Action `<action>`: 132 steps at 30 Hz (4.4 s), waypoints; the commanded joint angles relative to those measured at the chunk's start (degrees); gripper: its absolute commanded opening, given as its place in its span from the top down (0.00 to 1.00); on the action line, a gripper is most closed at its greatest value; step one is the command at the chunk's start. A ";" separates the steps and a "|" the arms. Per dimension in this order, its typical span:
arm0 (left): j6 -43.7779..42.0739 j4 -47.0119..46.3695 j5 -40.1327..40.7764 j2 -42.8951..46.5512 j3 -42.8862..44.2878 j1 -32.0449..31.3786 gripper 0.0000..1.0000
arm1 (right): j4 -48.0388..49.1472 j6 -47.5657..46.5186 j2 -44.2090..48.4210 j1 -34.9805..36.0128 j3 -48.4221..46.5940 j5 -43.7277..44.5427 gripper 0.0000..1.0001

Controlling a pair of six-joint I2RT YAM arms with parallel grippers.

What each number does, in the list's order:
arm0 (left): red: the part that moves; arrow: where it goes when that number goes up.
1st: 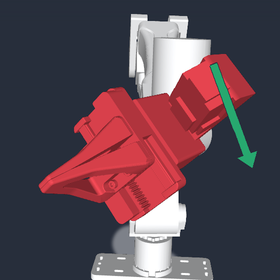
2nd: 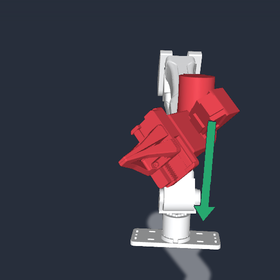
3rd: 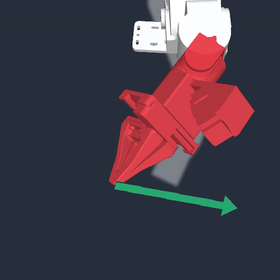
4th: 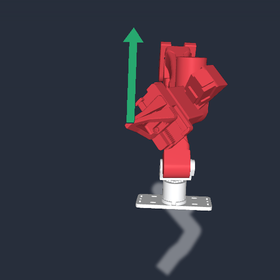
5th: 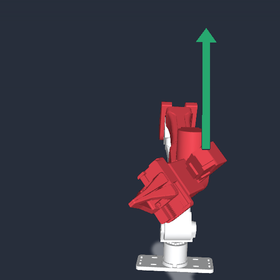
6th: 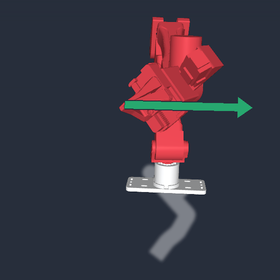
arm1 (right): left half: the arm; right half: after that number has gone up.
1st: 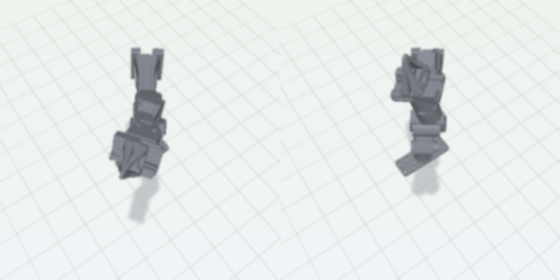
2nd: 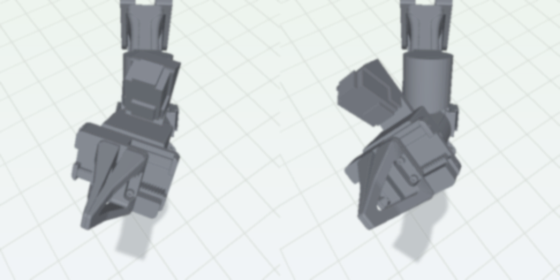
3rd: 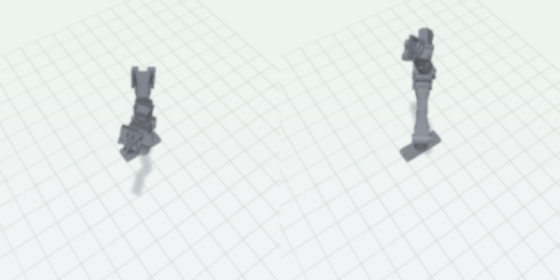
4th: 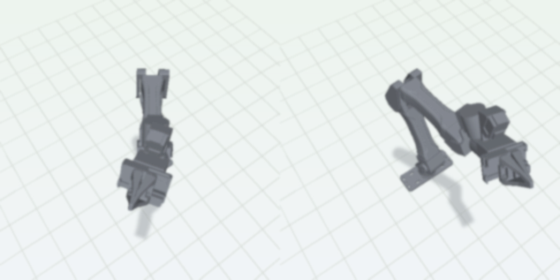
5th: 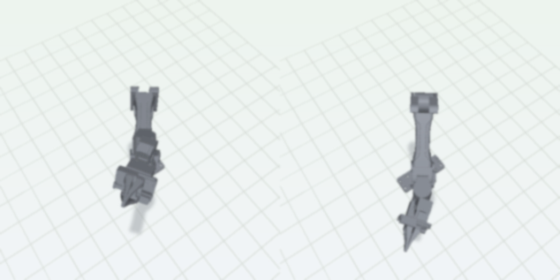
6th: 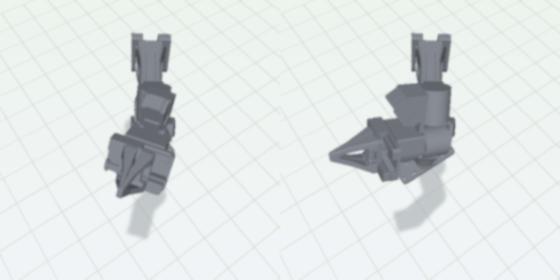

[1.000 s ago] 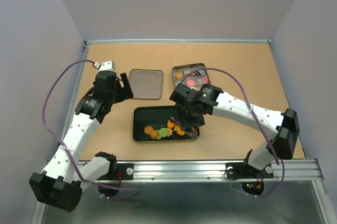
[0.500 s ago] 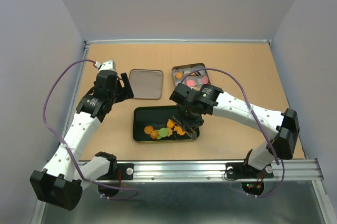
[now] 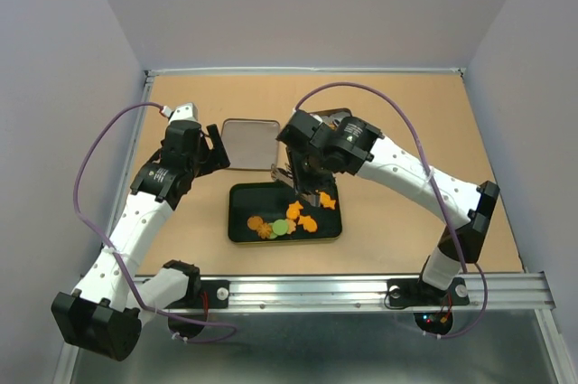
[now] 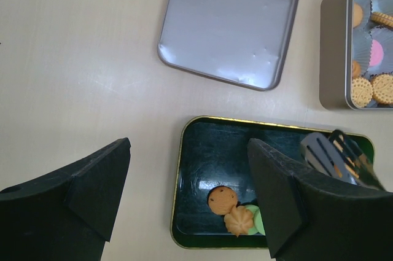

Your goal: Pack the cookies

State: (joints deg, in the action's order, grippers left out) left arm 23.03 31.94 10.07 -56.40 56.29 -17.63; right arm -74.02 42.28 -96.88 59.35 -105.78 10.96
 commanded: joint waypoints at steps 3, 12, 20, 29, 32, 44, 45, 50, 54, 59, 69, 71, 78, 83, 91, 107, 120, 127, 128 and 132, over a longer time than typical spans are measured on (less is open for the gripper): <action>0.09 -1.10 0.48 1.38 2.24 -0.21 0.12 | -2.53 -4.04 -1.29 -4.67 -6.37 6.61 0.71; 0.18 -0.83 0.48 1.21 2.24 -0.13 0.12 | -1.83 -10.02 -0.41 -18.47 -6.54 8.99 0.72; -0.09 -1.44 0.57 -1.08 3.91 -0.21 0.12 | -0.69 -12.31 0.11 -23.05 -0.24 8.02 0.73; -0.35 -1.71 1.18 -2.22 4.26 -0.21 0.12 | 1.42 -12.05 1.08 -24.98 4.96 7.58 0.73; -0.35 -1.80 0.92 -2.83 4.70 -0.13 0.12 | 2.21 -12.31 1.34 -25.34 6.63 7.58 0.72; -0.79 -1.53 1.27 -4.07 6.11 -0.21 0.12 | 2.83 -13.36 0.99 -25.87 4.36 6.97 0.48; -0.88 -1.53 1.19 -4.24 6.02 -0.13 0.12 | 2.57 -13.45 0.99 -25.87 3.65 7.14 0.48; -0.79 -2.15 0.83 -4.86 6.11 -0.13 0.12 | 0.55 -13.54 2.22 -25.87 0.93 9.42 0.48; -0.79 -2.32 0.57 -5.65 6.81 -0.21 0.12 | 0.19 -13.89 3.98 -25.95 -1.80 13.10 0.47; -0.79 -2.33 -0.13 -6.88 8.56 -0.21 0.12 | 0.80 -15.47 4.42 -32.34 -0.93 15.06 0.45; -1.23 -0.92 -0.22 -7.93 11.56 -0.21 0.12 | 13.71 -19.96 5.83 -49.24 12.44 7.68 0.46; -1.23 -0.57 -0.40 -7.93 12.08 -0.21 0.12 | 15.99 -19.70 4.77 -52.14 15.85 7.06 0.46; -2.20 1.89 1.18 -6.18 12.35 -0.13 0.12 | 22.06 -19.87 1.87 -57.77 23.67 4.25 0.48; -0.97 2.42 1.54 -5.04 10.95 -0.13 0.12 | 26.28 -17.50 2.83 -57.95 30.35 -0.58 0.48; 0.09 2.51 1.18 -5.91 11.65 -0.21 0.12 | 31.57 -15.04 2.40 -58.03 42.67 -4.11 0.46; -0.61 1.63 3.82 -10.65 14.98 -0.13 0.12 | 31.57 -16.18 0.99 -58.39 43.38 0.29 0.07; -2.46 1.28 7.25 -20.14 19.64 9.18 0.12 | 22.43 -14.51 11.61 -58.30 29.58 -12.35 0.00; -2.02 -3.63 5.32 -28.58 16.92 14.73 0.13 | 19.18 -12.75 17.42 -57.68 26.95 -23.61 0.00; -2.46 -4.60 4.01 -30.15 16.22 14.73 0.13 | 18.30 -12.75 17.78 -57.68 26.42 -24.23 0.00; -3.60 -9.08 0.66 -34.90 16.48 14.73 0.14 | 16.81 -12.66 18.92 -57.33 24.31 -26.60 0.00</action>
State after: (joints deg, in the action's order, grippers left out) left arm 21.04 28.58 13.65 -88.84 72.86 -2.66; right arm -54.65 28.99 -80.05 1.26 -77.10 -10.96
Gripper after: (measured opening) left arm 0.865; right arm 0.998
